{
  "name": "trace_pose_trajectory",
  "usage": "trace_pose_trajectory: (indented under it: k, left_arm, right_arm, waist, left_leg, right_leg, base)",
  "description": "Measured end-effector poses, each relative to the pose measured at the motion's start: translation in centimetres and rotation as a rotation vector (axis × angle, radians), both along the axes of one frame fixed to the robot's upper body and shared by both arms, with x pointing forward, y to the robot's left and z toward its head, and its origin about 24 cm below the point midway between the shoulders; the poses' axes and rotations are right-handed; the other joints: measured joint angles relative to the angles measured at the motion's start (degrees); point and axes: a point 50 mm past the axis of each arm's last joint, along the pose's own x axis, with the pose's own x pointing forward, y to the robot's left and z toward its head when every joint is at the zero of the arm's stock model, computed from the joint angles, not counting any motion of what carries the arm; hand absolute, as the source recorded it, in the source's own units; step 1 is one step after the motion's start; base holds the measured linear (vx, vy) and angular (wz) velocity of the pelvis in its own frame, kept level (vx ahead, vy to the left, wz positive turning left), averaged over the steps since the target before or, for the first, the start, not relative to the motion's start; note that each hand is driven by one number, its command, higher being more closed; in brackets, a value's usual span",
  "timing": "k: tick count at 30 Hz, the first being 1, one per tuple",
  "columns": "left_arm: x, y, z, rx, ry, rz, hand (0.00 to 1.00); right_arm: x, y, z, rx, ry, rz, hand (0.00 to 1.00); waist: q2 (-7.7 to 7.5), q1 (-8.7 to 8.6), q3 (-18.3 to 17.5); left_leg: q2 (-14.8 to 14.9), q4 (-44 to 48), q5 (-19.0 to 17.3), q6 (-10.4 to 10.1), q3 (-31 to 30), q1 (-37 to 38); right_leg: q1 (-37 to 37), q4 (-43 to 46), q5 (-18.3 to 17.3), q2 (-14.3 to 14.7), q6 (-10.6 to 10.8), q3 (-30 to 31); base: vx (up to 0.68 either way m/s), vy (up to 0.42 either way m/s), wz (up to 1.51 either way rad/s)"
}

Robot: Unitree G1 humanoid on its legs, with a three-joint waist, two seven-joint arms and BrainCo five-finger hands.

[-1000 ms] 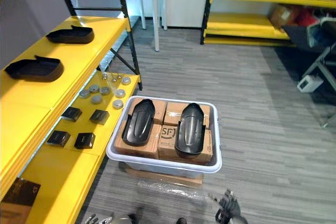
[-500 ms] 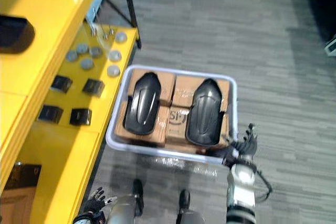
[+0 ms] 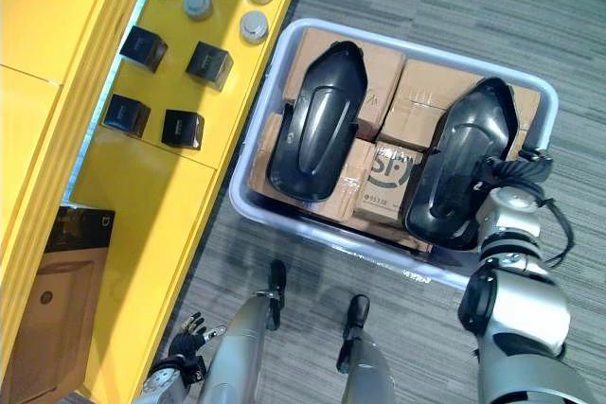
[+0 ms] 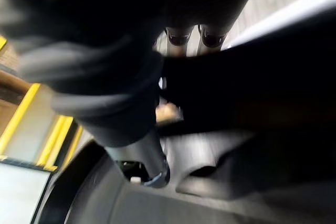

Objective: Walk over and take plastic housings, then place them on the shelf

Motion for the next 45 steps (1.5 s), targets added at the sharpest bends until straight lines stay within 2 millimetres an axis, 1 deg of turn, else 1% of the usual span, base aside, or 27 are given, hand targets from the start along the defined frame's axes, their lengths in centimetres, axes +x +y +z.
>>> trace_pose_trajectory:
  k: [4,6,10,13,14,15,16,18,19,20,22,23,24,25,27,28,30,31,33,36,37,38,39,40,43,44,45]
  left_arm:
    - [0.4,-0.2,0.2,0.001,-0.004,0.004,0.00]
    - [0.4,-0.4,0.2,0.003,-0.003,0.000,0.00]
    - [1.3,-0.8,0.8,0.005,-0.036,-0.002,0.00]
    - [2.9,-1.7,3.1,-0.017,-0.166,-0.019,0.00]
    - [3.5,-2.0,4.2,-0.026,-0.224,-0.025,0.00]
    - [4.2,-2.3,5.8,-0.037,-0.306,-0.032,0.00]
    - [4.7,-2.7,7.6,-0.043,-0.397,-0.036,0.00]
    - [4.8,-2.8,9.3,-0.049,-0.477,-0.040,0.00]
    - [4.9,-3.0,10.3,-0.048,-0.522,-0.046,0.00]
    - [5.0,-3.2,11.5,-0.050,-0.579,-0.053,0.00]
    - [5.1,-3.5,12.9,-0.051,-0.643,-0.061,0.00]
    - [5.1,-3.6,13.9,-0.043,-0.684,-0.072,0.00]
    - [5.2,-3.7,14.7,-0.041,-0.721,-0.079,0.00]
    - [5.2,-3.8,15.2,-0.036,-0.740,-0.085,0.00]
    - [5.5,-4.3,16.6,-0.029,-0.803,-0.113,0.00]
    - [5.5,-4.5,16.9,-0.025,-0.813,-0.125,0.00]
    - [5.9,-5.6,17.8,-0.041,-0.849,-0.172,0.00]
    - [6.0,-5.9,18.0,-0.045,-0.855,-0.184,0.00]
    - [6.4,-7.5,18.6,-0.090,-0.878,-0.247,0.00]
    - [6.9,-10.4,18.9,-0.182,-0.871,-0.351,0.00]
    - [7.1,-11.5,18.4,-0.225,-0.834,-0.375,0.00]
    - [7.1,-11.8,18.2,-0.243,-0.821,-0.378,0.00]
    - [7.3,-12.4,17.7,-0.272,-0.790,-0.381,0.00]
    - [7.4,-12.6,17.5,-0.281,-0.777,-0.380,0.00]
    - [7.4,-14.2,16.0,-0.315,-0.681,-0.409,0.00]
    - [7.4,-14.3,15.9,-0.319,-0.675,-0.409,0.00]
    - [7.4,-14.7,15.5,-0.314,-0.651,-0.420,0.00]
  right_arm:
    - [-0.3,-0.4,-0.2,0.017,0.031,-0.012,1.00]
    - [-0.2,-0.3,0.0,-0.027,0.060,0.000,1.00]
    - [-0.3,-0.3,-0.6,-0.056,0.134,0.003,1.00]
    - [0.1,0.2,-0.9,-0.074,0.171,0.017,1.00]
    - [0.3,0.6,-0.8,-0.081,0.170,0.021,1.00]
    - [0.6,1.1,-0.7,-0.113,0.157,0.029,1.00]
    - [1.0,2.2,-0.3,-0.184,0.129,0.038,1.00]
    - [1.3,3.2,0.3,-0.249,0.081,0.052,1.00]
    - [1.1,3.6,0.8,-0.312,0.058,0.051,1.00]
    - [0.8,4.3,1.6,-0.431,0.040,0.050,1.00]
    - [0.5,5.6,2.8,-0.556,-0.002,0.058,1.00]
    - [0.3,6.7,3.5,-0.638,-0.031,0.066,1.00]
    - [-0.1,7.7,3.5,-0.697,-0.049,0.071,1.00]
    - [-0.3,8.1,3.3,-0.714,-0.054,0.075,1.00]
    - [-1.1,9.2,1.5,-0.770,-0.027,0.097,1.00]
    - [-1.3,9.5,1.1,-0.773,-0.022,0.103,1.00]
    - [-1.7,10.6,0.3,-0.799,-0.023,0.131,1.00]
    - [-1.7,11.0,0.2,-0.803,-0.033,0.140,1.00]
    - [-1.9,12.4,0.7,-0.826,-0.081,0.171,1.00]
    - [-2.6,14.2,1.0,-0.878,-0.138,0.211,1.00]
    - [-2.8,15.3,0.9,-0.887,-0.168,0.244,1.00]
    - [-2.8,15.9,1.1,-0.888,-0.184,0.259,1.00]
    - [-2.9,17.0,1.3,-0.894,-0.216,0.291,1.00]
    - [-2.9,17.4,1.3,-0.896,-0.226,0.303,1.00]
    - [-3.0,20.6,1.2,-0.876,-0.290,0.393,1.00]
    - [-3.0,20.8,1.2,-0.874,-0.295,0.399,1.00]
    - [-3.0,22.0,1.1,-0.861,-0.321,0.436,1.00]
  waist:
    - [0.15,0.22,0.03]
    - [0.19,0.04,0.02]
    - [0.20,-0.14,0.01]
    - [0.20,-1.14,0.01]
    - [0.20,-1.47,0.02]
    - [0.19,-2.16,0.02]
    - [0.18,-2.96,0.03]
    - [0.16,-4.08,0.00]
    - [0.17,-4.30,-0.05]
    - [0.14,-4.46,-0.70]
    - [-0.07,-5.06,-1.94]
    - [-0.51,-5.51,-2.81]
    - [-1.15,-5.55,-4.12]
    - [-1.55,-5.56,-4.77]
    - [-3.36,-5.63,-8.24]
    - [-3.81,-5.61,-9.09]
    - [-5.28,-6.30,-11.33]
    - [-5.58,-6.48,-11.88]
    - [-6.34,-6.92,-13.44]
    - [-7.09,-7.20,-15.42]
    - [-7.39,-7.44,-16.96]
    - [-7.43,-7.59,-17.20]
    - [-7.47,-7.84,-17.70]
    - [-7.48,-8.01,-17.99]
    - [-7.69,-8.39,-18.52]
    - [-7.69,-8.39,-18.52]
    - [-7.74,-8.31,-18.67]
  left_leg:
    - [-0.52,0.25,0.14,0.18,0.01,-0.73]
    - [-0.55,0.07,0.33,0.35,0.02,-0.62]
    - [-1.18,-2.56,1.85,0.19,0.16,1.95]
    - [-1.83,-5.39,3.46,-0.09,-0.30,4.53]
    - [-1.96,-6.32,4.00,-0.31,-0.49,5.14]
    - [-2.02,-7.42,4.65,-0.40,-0.62,6.11]
    - [-2.10,-8.89,5.32,-0.64,-0.54,7.74]
    - [-2.14,-10.05,5.70,-0.81,-0.47,9.57]
    - [-2.15,-10.74,5.80,-0.88,-0.33,10.91]
    - [-2.14,-11.56,5.94,-1.00,-0.25,12.21]
    - [-2.40,-13.35,6.74,-1.16,-0.34,13.53]
    - [-2.71,-15.32,7.56,-1.23,-0.36,15.05]
    - [-2.89,-17.14,8.30,-1.39,-0.31,16.40]
    - [-2.97,-18.04,8.61,-1.41,-0.29,17.18]
    - [-3.28,-21.12,9.59,-1.71,-0.39,19.79]
    - [-3.30,-21.81,9.79,-1.76,-0.37,20.47]
    - [-3.48,-24.40,10.52,-1.76,-0.07,23.30]
    - [-3.49,-24.92,10.68,-1.77,0.09,23.88]
    - [-3.46,-26.47,11.19,-1.75,0.91,25.30]
    - [-3.47,-28.69,12.20,-1.78,1.24,27.54]
    - [-3.48,-30.00,12.90,-1.84,1.26,28.14]
    - [-3.45,-30.65,13.31,-1.82,1.31,28.60]
    - [-3.44,-31.79,14.06,-1.78,1.39,29.28]
    - [-3.44,-32.34,14.42,-1.84,1.38,29.42]
    - [-3.38,-33.68,15.22,-1.58,1.44,30.04]
    - [-3.38,-33.68,15.26,-1.52,1.45,30.05]
    - [-3.23,-33.70,15.38,-1.36,1.69,30.16]
  right_leg:
    - [-0.57,0.09,-0.62,-0.46,0.50,0.01]
    - [-0.54,0.11,-0.64,-0.47,0.50,0.00]
    - [1.07,-0.13,-0.65,-0.98,0.46,-0.21]
    - [3.04,-0.75,-0.64,-1.34,0.35,-1.31]
    - [3.52,-0.96,-0.60,-1.36,0.28,-1.43]
    - [4.34,-1.56,-0.42,-1.33,0.02,-1.69]
    - [5.52,-2.17,-0.18,-1.30,-0.28,-1.71]
    - [7.05,-2.71,-0.10,-1.27,-0.37,-1.72]
    - [8.10,-2.87,-0.10,-1.26,-0.38,-1.66]
    - [9.19,-3.36,-0.09,-1.22,-0.39,-1.66]
    - [10.19,-4.10,-0.04,-1.31,-0.46,-1.89]
    - [11.11,-4.69,-0.03,-1.52,-0.48,-2.11]
    - [11.83,-5.15,-0.02,-1.62,-0.48,-2.16]
    - [12.48,-5.57,-0.01,-1.64,-0.48,-2.27]
    - [14.41,-6.77,0.01,-1.73,-0.49,-2.74]
    - [14.71,-6.84,0.01,-1.74,-0.49,-2.75]
    - [16.50,-7.33,0.09,-1.86,-0.46,-2.59]
    - [16.79,-7.56,0.19,-1.87,-0.48,-2.47]
    - [17.08,-7.67,0.38,-1.88,-0.44,-1.47]
    - [18.44,-8.23,0.68,-1.85,-0.50,-1.30]
    - [18.53,-8.41,0.70,-1.81,-0.51,-1.30]
    - [18.66,-8.41,0.70,-1.77,-0.52,-1.27]
    - [18.76,-8.43,0.70,-1.74,-0.52,-1.20]
    - [18.70,-8.48,0.70,-1.73,-0.52,-1.22]
    - [18.85,-8.67,0.73,-1.64,-0.56,-1.01]
    - [18.85,-8.69,0.75,-1.64,-0.59,-0.98]
    - [18.85,-8.81,1.02,-1.59,-0.76,-0.60]
  base:
    - [-0.05,0.036,0.01]
    - [-0.02,0.007,0.00]
    - [0.00,-0.018,0.08]
    - [0.01,-0.052,0.19]
    - [0.00,-0.060,0.15]
    - [0.00,-0.082,0.12]
    - [0.00,-0.068,0.08]
    - [0.01,-0.048,0.01]
    - [0.01,-0.048,0.00]
    - [0.01,-0.046,0.00]
    - [0.03,-0.037,0.09]
    - [0.04,-0.039,0.13]
    - [0.04,-0.032,0.10]
    - [0.05,-0.037,0.08]
    - [0.07,-0.035,0.10]
    - [0.07,-0.025,0.05]
    - [0.07,-0.014,-0.02]
    - [0.04,-0.003,-0.10]
    - [0.01,0.013,-0.16]
    - [0.00,0.012,-0.05]
    - [0.00,0.000,0.00]
    - [-0.04,0.004,-0.02]
    - [-0.04,0.003,-0.02]
    - [-0.07,0.004,0.00]
    - [-0.11,0.011,-0.03]
    - [-0.13,0.020,-0.06]
    - [-0.10,0.023,-0.08]
